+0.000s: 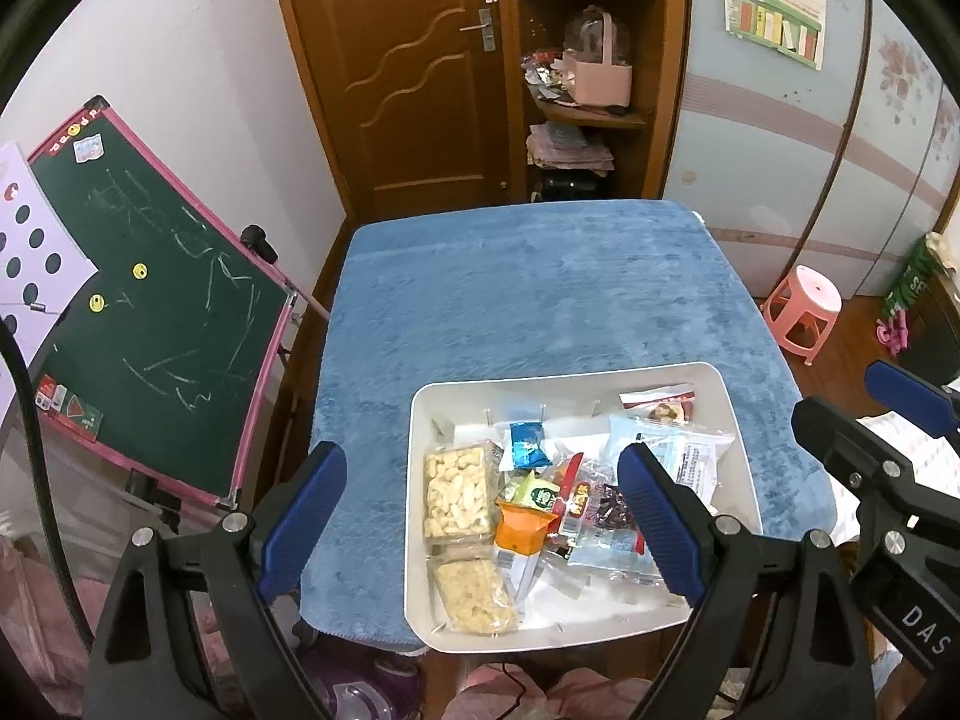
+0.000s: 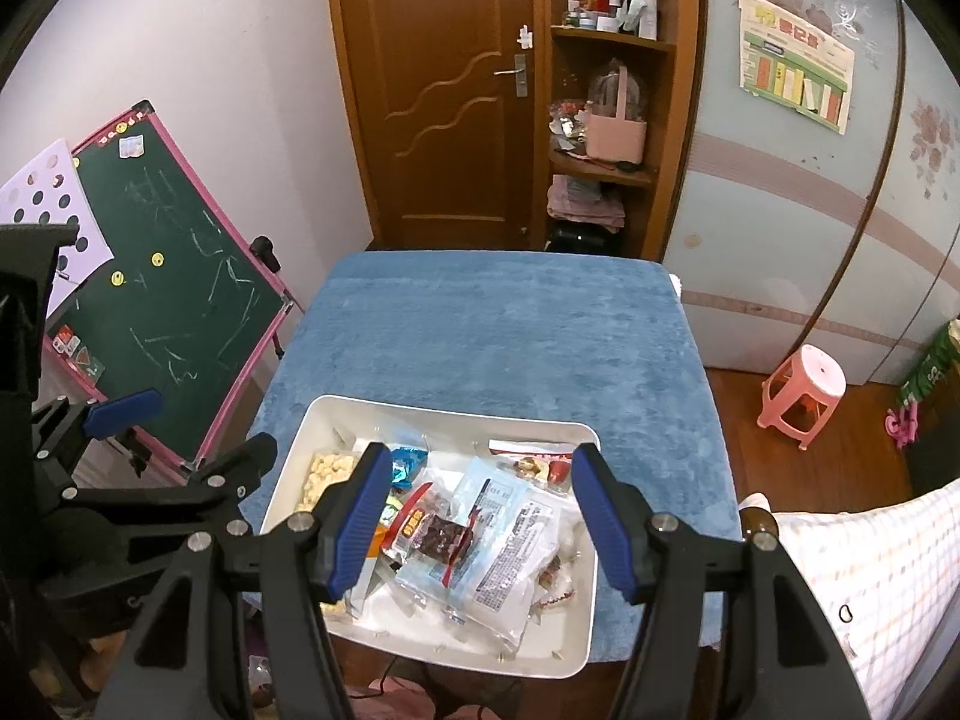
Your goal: Organize snacks
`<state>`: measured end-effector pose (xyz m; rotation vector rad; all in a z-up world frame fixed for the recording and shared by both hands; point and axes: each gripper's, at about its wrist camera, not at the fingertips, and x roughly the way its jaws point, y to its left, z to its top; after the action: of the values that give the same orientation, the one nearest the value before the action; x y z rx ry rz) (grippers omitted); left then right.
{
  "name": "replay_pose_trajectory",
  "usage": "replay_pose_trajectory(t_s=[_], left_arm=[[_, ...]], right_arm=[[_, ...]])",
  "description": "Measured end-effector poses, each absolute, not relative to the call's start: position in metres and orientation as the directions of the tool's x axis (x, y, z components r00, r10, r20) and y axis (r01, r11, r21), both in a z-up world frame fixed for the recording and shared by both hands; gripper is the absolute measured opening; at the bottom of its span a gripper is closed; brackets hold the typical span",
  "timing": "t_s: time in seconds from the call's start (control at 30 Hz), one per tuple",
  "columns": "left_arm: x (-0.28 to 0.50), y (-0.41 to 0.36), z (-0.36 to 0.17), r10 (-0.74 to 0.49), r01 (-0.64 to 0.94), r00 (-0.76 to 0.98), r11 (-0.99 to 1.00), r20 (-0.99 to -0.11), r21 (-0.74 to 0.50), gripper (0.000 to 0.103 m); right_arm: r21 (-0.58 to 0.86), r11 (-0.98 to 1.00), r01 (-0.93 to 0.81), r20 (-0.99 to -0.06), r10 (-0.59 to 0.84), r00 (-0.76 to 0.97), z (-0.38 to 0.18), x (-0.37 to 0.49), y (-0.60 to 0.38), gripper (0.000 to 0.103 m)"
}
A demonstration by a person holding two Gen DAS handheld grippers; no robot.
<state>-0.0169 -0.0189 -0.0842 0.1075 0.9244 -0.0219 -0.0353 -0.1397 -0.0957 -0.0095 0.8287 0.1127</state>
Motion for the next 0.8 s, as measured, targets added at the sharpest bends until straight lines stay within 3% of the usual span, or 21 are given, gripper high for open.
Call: replay_pose_trajectory(t_s=[0.8], left_arm=[[-0.0158,-0.0197,-0.0847,0.026,0.067,0.602,0.994,-0.798,0.082,0.091]], right_arm=[[0.025,0.993,-0.118,-0.74,0.097,0.665,-0.0956,-0.0303,-0.1343,0.063]])
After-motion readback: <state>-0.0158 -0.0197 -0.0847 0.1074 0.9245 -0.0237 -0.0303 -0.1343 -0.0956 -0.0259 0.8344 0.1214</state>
